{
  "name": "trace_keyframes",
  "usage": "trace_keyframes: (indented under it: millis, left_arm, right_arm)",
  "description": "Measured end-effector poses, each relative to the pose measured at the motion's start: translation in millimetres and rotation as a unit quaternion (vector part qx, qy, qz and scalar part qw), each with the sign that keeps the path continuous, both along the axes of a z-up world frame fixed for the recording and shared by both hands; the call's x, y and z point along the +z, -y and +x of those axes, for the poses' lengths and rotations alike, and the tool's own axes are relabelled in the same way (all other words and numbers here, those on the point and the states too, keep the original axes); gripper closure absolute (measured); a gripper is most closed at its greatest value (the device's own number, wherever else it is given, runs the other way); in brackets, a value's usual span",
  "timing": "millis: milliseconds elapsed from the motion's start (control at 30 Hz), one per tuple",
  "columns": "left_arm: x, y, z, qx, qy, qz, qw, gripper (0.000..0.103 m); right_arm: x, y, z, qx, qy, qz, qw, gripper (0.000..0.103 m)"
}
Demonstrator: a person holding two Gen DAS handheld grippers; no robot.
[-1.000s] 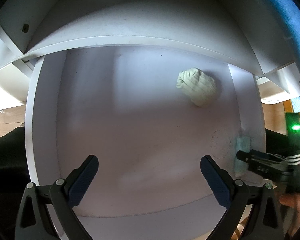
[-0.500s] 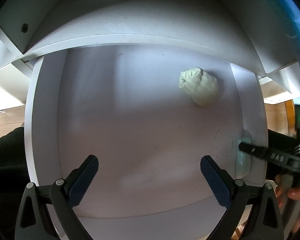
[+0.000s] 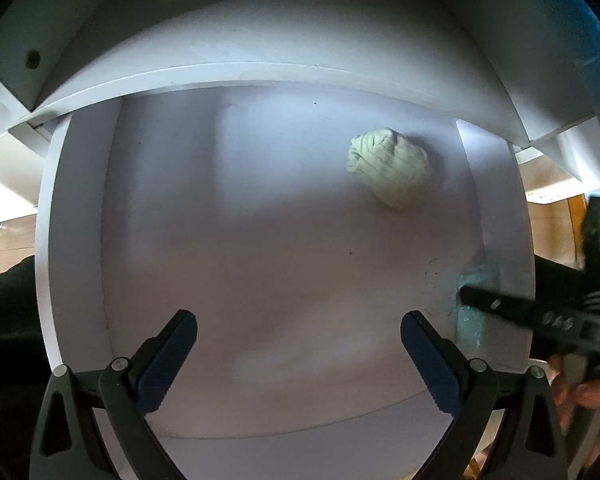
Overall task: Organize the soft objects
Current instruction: 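Reach the right tool to the mint plastic bundle while the left tool approaches the cream knit roll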
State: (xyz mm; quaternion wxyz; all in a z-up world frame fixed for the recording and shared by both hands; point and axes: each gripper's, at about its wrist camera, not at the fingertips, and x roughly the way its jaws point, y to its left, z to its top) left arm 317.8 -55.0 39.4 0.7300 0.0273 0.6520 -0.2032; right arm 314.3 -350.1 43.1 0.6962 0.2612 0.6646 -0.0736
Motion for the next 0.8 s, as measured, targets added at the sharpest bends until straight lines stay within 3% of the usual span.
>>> trace_keyframes:
  millis: [100,233,400,567,600,700,733,800]
  left_arm:
    - [-1,2,0,0.001,-0.004,-0.004,1.0000,0.001]
    - [-3,3,0,0.003,-0.007,-0.007,0.9999,0.001]
    - [-5,6,0,0.004,-0.012,-0.013,0.9998,0.001]
    - [-8,10,1,0.002,-0.013,-0.014,0.9998,0.001]
    - [-9,13,1,0.004,-0.015,-0.015,0.9998,0.001]
    - [-11,18,3,0.011,-0.016,-0.017,0.9997,0.001]
    - [-12,20,3,0.011,-0.015,-0.016,0.9997,0.001]
    - [-12,23,3,0.011,-0.013,-0.011,0.9998,0.001]
  right_arm:
    - [10,10,-5,-0.020,-0.002,-0.047,0.999,0.063]
    - [4,15,-13,-0.034,-0.036,-0.069,0.996,0.058]
    - [-15,11,-16,0.001,-0.092,-0.105,0.990,0.056]
    - [-21,-12,-8,0.076,-0.117,-0.165,0.976,0.056]
    - [-20,-21,-6,0.081,-0.112,-0.159,0.978,0.054]
    - [-6,-28,-3,0.052,-0.044,-0.042,0.997,0.059]
    - [4,-29,-3,0.046,-0.027,-0.040,0.998,0.059]
    - [17,-27,-6,0.051,-0.026,-0.102,0.993,0.057]
